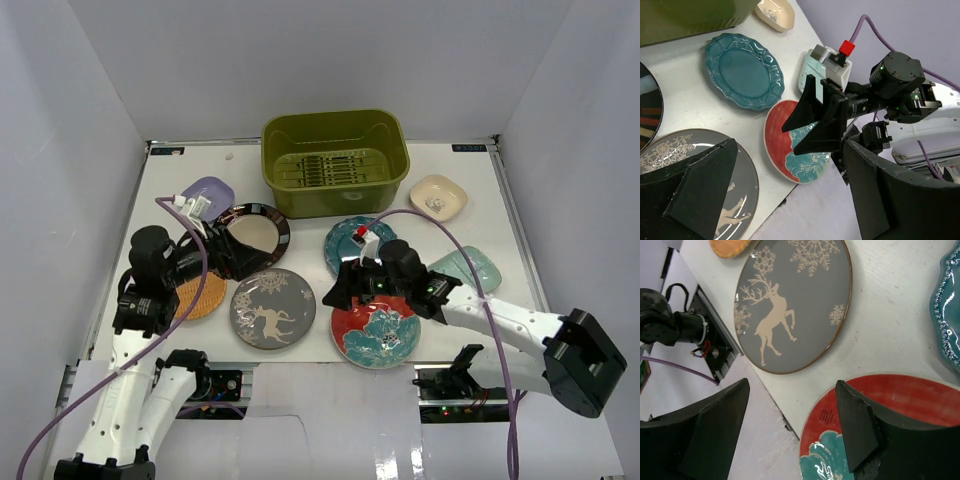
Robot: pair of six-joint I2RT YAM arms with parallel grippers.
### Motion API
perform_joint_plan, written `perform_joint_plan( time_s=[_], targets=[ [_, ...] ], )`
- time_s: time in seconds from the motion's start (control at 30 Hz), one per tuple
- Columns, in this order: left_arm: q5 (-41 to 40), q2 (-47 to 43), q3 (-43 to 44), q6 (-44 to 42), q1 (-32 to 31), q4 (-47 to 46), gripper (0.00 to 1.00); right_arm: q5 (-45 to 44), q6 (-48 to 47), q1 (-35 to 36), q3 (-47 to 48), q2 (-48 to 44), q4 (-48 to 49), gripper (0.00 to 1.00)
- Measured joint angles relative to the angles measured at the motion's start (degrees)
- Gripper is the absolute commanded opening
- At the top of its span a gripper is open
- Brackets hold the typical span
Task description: Place the plates into the plastic bin on the countertop
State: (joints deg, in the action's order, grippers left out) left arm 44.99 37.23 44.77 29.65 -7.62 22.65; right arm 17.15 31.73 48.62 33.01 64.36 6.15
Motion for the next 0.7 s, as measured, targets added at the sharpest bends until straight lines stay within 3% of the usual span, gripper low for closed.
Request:
perform_joint_plan(
  time_s=[0.13, 0.7],
  targets=[
    [-1.18, -0.17, -0.26, -1.20, 0.00, 0.76, 0.98, -2.21, -0.04, 1.03, 1.11, 5.62, 1.38, 0.68],
    [-8.35, -3.67, -8.90, -4.04, 0.00, 1.01, 0.98, -4.66, 1.03, 1.05, 4.66, 21.35, 8.61, 0.65]
  ],
)
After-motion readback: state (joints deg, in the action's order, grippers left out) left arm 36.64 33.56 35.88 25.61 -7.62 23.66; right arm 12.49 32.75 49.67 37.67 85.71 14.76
